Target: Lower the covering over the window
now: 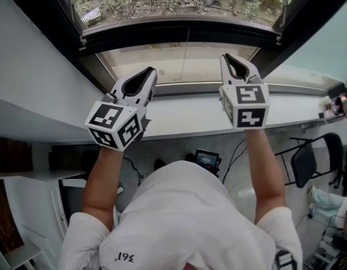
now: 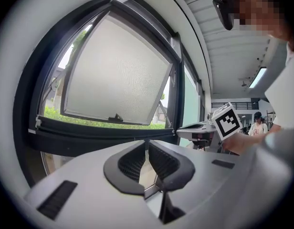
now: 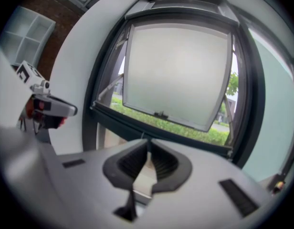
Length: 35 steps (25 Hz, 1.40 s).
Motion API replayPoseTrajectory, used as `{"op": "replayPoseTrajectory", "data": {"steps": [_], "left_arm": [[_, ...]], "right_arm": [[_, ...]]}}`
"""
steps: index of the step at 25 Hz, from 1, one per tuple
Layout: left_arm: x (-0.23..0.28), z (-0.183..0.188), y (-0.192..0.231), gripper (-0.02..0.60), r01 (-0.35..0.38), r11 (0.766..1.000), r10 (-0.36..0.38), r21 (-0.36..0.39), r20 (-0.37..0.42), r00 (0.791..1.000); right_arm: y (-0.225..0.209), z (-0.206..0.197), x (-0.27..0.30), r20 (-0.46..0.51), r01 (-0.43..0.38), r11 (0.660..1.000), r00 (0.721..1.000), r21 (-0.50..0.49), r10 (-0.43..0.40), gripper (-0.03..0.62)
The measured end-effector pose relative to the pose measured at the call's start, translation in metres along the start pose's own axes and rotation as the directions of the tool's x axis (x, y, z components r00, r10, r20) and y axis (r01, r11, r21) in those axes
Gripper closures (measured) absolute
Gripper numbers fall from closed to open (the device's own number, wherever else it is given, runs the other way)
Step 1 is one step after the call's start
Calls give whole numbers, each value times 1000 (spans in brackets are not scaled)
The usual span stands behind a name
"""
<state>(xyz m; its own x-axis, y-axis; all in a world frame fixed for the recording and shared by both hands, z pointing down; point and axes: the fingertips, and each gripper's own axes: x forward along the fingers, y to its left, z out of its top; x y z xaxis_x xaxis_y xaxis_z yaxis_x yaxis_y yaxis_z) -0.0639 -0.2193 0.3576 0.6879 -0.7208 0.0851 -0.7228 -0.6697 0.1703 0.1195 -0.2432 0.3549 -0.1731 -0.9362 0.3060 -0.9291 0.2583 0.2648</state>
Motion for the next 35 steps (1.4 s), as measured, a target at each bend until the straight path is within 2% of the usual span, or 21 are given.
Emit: {"op": "replayPoseTrajectory", "data": {"steps": [6, 10, 17, 26, 35], "left_arm": [[-12, -14, -6, 543, 15, 1000, -15, -21, -11, 1000], [-21, -31, -3, 543, 27, 997, -30, -68, -41, 999], [-36, -55, -7, 543, 33, 995, -40, -95, -76, 996], [-47, -84, -24, 543, 43, 992, -59, -121, -129, 990], [-54, -98, -39, 543, 54, 989, -75, -137, -157, 985]], "right_arm": [[13, -14, -9, -4, -12, 998, 1000, 63, 13, 556], [26, -28, -13, -22, -23, 995, 999, 100, 26, 556], [45, -50, -21, -25, -52, 979, 998, 199, 58, 559], [62, -86, -28, -85, -74, 971, 992, 227, 95, 562], [72, -112, -36, -129, -89, 967, 984, 238, 122, 568]]}}
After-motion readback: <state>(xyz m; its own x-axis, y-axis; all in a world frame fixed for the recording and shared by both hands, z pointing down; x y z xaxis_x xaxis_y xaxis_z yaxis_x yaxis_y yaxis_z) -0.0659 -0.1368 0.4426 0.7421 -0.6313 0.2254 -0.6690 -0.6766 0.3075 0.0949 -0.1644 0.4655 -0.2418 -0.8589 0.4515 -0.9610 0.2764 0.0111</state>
